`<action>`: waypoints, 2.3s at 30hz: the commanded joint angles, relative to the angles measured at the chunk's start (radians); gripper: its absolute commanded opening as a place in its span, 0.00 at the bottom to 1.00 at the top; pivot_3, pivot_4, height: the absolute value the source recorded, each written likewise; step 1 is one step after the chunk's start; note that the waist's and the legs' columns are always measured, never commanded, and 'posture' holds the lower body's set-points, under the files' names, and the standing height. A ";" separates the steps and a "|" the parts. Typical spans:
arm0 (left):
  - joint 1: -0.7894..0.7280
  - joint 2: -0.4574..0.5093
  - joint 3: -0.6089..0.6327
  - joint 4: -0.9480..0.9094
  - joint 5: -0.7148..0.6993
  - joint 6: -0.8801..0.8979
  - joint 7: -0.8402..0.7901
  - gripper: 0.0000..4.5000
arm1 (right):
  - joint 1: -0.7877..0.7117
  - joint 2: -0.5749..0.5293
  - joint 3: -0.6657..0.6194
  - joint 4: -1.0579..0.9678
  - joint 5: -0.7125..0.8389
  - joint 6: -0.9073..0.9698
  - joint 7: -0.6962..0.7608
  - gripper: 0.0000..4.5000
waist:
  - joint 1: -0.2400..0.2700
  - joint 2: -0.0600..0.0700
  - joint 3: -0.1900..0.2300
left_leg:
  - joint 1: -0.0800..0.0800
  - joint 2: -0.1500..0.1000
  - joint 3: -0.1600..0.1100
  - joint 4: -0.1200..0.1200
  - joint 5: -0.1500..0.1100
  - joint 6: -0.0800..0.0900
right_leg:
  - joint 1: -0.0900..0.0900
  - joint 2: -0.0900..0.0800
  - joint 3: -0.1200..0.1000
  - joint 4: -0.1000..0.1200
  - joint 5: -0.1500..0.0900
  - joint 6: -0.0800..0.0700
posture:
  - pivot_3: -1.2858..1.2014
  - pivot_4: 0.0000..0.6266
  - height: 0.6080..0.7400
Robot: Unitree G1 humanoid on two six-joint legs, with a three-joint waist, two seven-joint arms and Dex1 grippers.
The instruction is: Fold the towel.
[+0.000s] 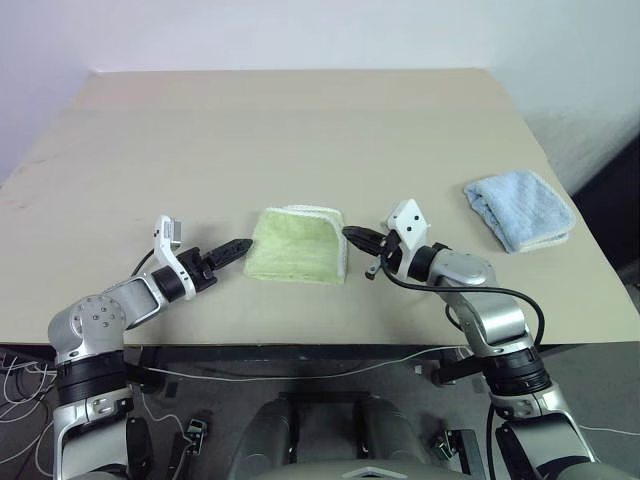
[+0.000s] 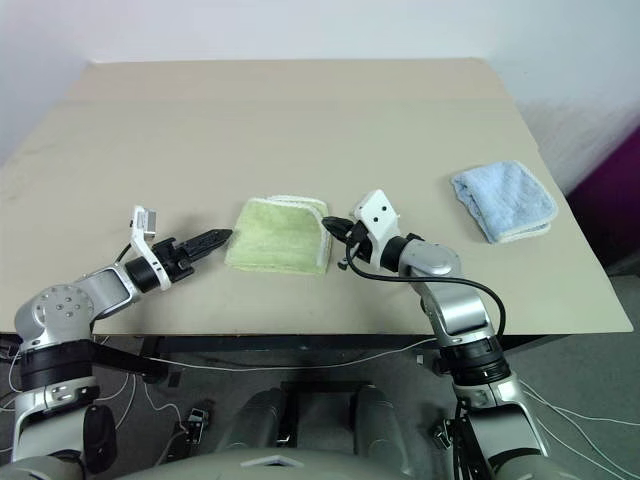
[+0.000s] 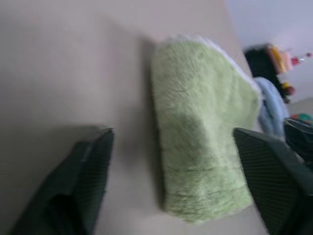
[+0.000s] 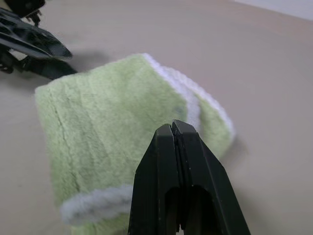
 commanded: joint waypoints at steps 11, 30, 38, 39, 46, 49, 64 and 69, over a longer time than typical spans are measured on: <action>-0.087 -0.102 -0.118 0.058 -0.006 0.077 -0.007 0.99 | 0.043 -0.011 -0.025 -0.112 0.010 0.011 -0.028 0.00 | 0.009 0.000 0.000 | 0.000 -0.002 0.000 0.001 0.000 0.000 | 0.001 0.000 -0.001 0.000 0.000 0.000 | 0.52 0.24 1.00; -0.070 -0.157 -0.091 0.049 -0.024 0.092 0.016 0.41 | 0.038 -0.013 -0.032 -0.126 0.015 0.027 -0.043 0.00 | 0.002 0.000 0.000 | 0.000 -0.002 0.000 0.001 0.000 0.000 | 0.001 0.000 0.000 0.000 0.000 0.000 | 0.52 0.24 1.00; -0.049 -0.180 -0.061 0.036 -0.027 0.056 0.042 0.00 | 0.036 -0.012 -0.032 -0.124 0.016 0.024 -0.042 0.00 | 0.003 0.000 0.000 | 0.001 -0.001 0.000 0.001 0.000 0.000 | 0.002 0.000 0.000 0.000 0.000 0.000 | 0.52 0.24 1.00; -0.048 -0.182 -0.053 0.037 -0.031 0.050 0.043 0.00 | 0.037 -0.012 -0.032 -0.126 0.016 0.024 -0.043 0.00 | 0.003 0.000 0.000 | 0.001 -0.001 0.000 0.001 0.000 0.000 | 0.002 0.000 0.000 0.000 0.000 0.000 | 0.52 0.24 1.00; -0.090 -0.182 0.055 0.061 -0.052 -0.040 0.118 0.00 | 0.035 -0.013 -0.037 -0.124 0.014 0.022 -0.047 0.00 | -0.001 0.000 0.000 | 0.001 -0.001 0.000 0.000 0.000 0.000 | 0.001 0.000 0.000 0.000 0.000 0.000 | 0.52 0.24 1.00; -0.165 -0.154 0.175 0.120 -0.063 -0.169 0.191 0.00 | 0.034 -0.016 -0.044 -0.121 0.013 0.018 -0.050 0.00 | -0.001 0.000 0.000 | 0.001 0.000 0.000 0.000 0.001 -0.001 | 0.000 0.001 0.000 0.000 0.000 0.000 | 0.52 0.24 1.00; -0.214 0.228 0.471 0.607 0.043 -0.663 0.233 0.00 | 0.019 -0.008 -0.040 -0.093 0.011 0.001 -0.043 0.00 | 0.000 -0.001 0.000 | -0.001 0.000 0.000 0.000 0.001 -0.001 | -0.001 0.000 0.000 0.000 0.000 0.000 | 0.52 0.24 1.00; -0.104 0.189 0.487 0.606 0.033 -0.675 0.251 0.00 | 0.022 -0.006 -0.033 -0.084 0.007 -0.007 -0.041 0.00 | 0.001 -0.002 0.000 | -0.001 0.000 0.000 0.000 0.001 -0.001 | -0.001 -0.001 0.000 0.000 0.000 0.000 | 0.52 0.24 1.00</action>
